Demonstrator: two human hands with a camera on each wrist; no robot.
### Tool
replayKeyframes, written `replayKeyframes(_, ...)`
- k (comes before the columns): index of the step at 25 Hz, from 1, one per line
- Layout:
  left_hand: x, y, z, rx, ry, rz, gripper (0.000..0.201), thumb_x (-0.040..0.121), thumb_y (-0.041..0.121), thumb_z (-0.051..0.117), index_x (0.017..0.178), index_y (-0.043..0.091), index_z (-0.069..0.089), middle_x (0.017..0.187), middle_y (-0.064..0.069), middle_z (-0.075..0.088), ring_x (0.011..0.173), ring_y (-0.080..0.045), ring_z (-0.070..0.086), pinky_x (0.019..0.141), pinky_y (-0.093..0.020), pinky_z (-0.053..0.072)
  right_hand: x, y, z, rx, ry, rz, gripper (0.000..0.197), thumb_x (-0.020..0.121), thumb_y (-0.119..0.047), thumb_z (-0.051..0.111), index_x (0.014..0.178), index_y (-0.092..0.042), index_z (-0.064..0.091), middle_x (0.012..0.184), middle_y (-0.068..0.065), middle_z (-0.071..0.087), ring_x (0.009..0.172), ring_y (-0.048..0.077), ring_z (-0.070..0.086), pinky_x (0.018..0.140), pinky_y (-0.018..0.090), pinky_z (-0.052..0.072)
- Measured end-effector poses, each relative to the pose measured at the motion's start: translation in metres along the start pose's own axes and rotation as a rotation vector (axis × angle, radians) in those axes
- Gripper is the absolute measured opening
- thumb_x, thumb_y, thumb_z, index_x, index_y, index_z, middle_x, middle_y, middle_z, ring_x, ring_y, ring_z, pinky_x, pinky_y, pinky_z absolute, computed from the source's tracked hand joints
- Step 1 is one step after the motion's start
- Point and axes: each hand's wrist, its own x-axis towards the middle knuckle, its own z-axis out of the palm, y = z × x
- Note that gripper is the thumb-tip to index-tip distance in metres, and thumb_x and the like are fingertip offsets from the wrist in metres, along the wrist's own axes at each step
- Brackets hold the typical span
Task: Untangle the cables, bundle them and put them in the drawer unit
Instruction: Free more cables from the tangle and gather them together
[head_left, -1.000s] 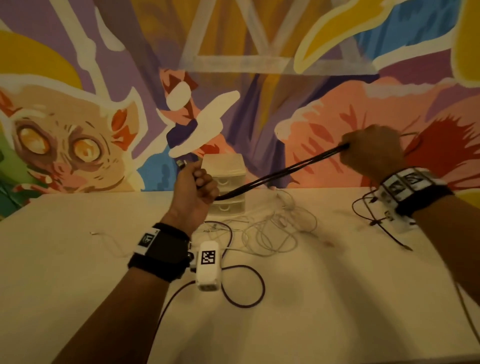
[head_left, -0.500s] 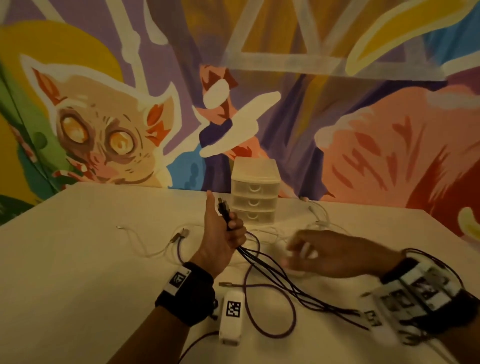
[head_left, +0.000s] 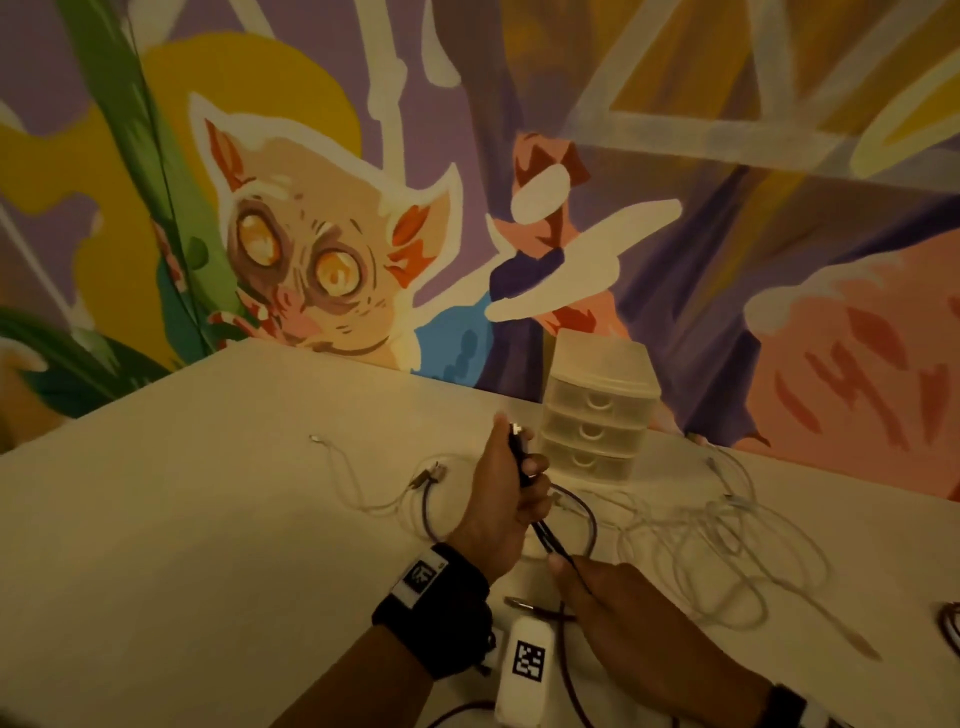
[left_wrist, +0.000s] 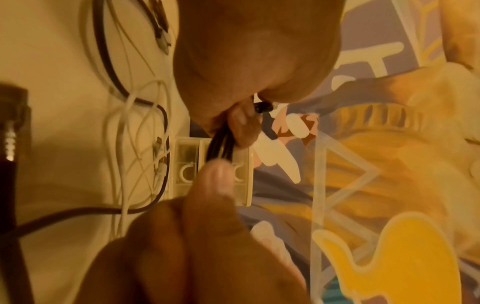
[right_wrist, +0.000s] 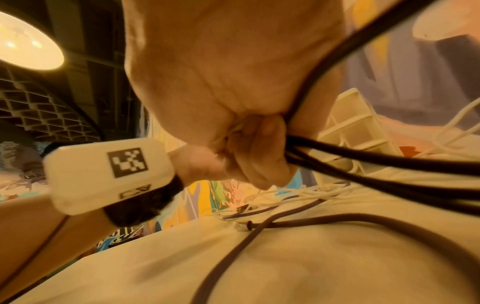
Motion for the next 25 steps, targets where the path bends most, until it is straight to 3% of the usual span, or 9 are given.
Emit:
replayKeyframes(2,0.0,0.002,0.014,0.203,-0.033,0.021,0.06,0.096,0.083,0.044,0.098,0.023,0.046,0.066,0.007,0.028,0.053,-0.009,0.018,0.047,-0.026,0.014,-0.003,-0.007,0.0,-0.073,0.014,-0.01,0.04,0.114,-0.048,0.026,0.075,-0.044,0.034,0.073,-0.01,0.047,0.078,0.011,0.05,0.08,0.031,0.044)
replayKeyframes(4,0.001,-0.001,0.023,0.377,-0.075,0.039,0.062,0.095,0.082,0.049,0.101,0.02,0.05,0.064,0.009,0.029,0.053,-0.008,0.02,0.047,-0.026,0.016,-0.004,-0.011,-0.001,-0.058,0.037,0.052,0.041,0.113,-0.05,0.028,0.076,-0.041,0.042,0.074,-0.01,0.051,0.077,0.009,0.052,0.076,0.027,0.042)
replayKeyframes(7,0.005,-0.014,0.016,0.365,-0.08,0.043,0.041,0.106,0.059,0.051,0.11,0.018,0.057,0.065,0.008,0.032,0.052,-0.008,0.022,0.046,-0.026,0.017,-0.011,-0.021,-0.011,0.047,-0.082,0.141,0.042,0.108,-0.061,0.035,0.092,-0.036,0.065,0.075,-0.012,0.063,0.069,-0.005,0.057,0.067,0.014,0.039)
replayKeyframes(10,0.021,-0.025,-0.005,0.239,-0.041,-0.06,0.023,0.106,0.043,0.048,0.092,0.025,0.052,0.062,0.007,0.028,0.048,-0.008,0.02,0.041,-0.024,0.015,-0.012,-0.019,-0.034,0.049,-0.228,0.166,0.044,0.103,-0.071,0.035,0.091,-0.039,0.062,0.082,-0.015,0.068,0.076,-0.004,0.062,0.077,0.017,0.046)
replayKeyframes(13,0.032,-0.028,-0.026,0.063,-0.031,-0.138,0.04,0.109,0.053,0.042,0.087,0.024,0.057,0.062,0.005,0.023,0.044,-0.007,0.018,0.036,-0.02,0.013,0.012,0.014,-0.072,0.025,-0.035,0.128,0.031,0.106,-0.054,0.051,0.092,-0.032,0.068,0.091,-0.007,0.077,0.085,0.006,0.071,0.086,0.031,0.059)
replayKeyframes(16,0.033,-0.03,-0.034,-0.032,-0.087,-0.196,0.06,0.107,0.068,0.036,0.086,0.021,0.067,0.059,0.005,0.025,0.04,-0.007,0.02,0.035,-0.017,0.016,0.043,0.064,-0.124,-0.002,0.129,0.18,0.02,0.103,-0.022,0.062,0.09,-0.022,0.077,0.083,-0.002,0.079,0.077,0.011,0.075,0.069,0.027,0.06)
replayKeyframes(20,0.033,-0.031,-0.033,-0.025,-0.079,-0.186,0.033,0.107,0.04,0.043,0.094,0.017,0.063,0.057,0.005,0.024,0.038,-0.007,0.018,0.034,-0.018,0.017,0.063,0.11,-0.178,-0.075,0.23,0.361,0.021,0.099,-0.011,0.062,0.085,-0.014,0.077,0.083,0.004,0.075,0.07,0.018,0.068,0.054,0.018,0.05)
replayKeyframes(22,0.035,-0.027,-0.034,-0.049,-0.063,-0.179,0.03,0.105,0.035,0.042,0.099,0.013,0.061,0.057,0.005,0.025,0.038,-0.007,0.018,0.033,-0.019,0.017,0.072,0.107,-0.172,-0.089,0.19,0.314,0.019,0.1,-0.014,0.063,0.088,-0.013,0.078,0.083,0.003,0.075,0.068,0.014,0.068,0.057,0.018,0.053)
replayKeyframes(25,0.039,-0.019,-0.038,-0.057,-0.019,-0.164,0.029,0.104,0.029,0.039,0.092,0.012,0.059,0.056,0.006,0.027,0.038,-0.007,0.018,0.033,-0.02,0.015,0.09,0.078,-0.126,-0.245,0.031,0.07,0.014,0.099,-0.022,0.068,0.101,-0.016,0.081,0.096,-0.003,0.079,0.077,0.006,0.069,0.076,0.021,0.056)
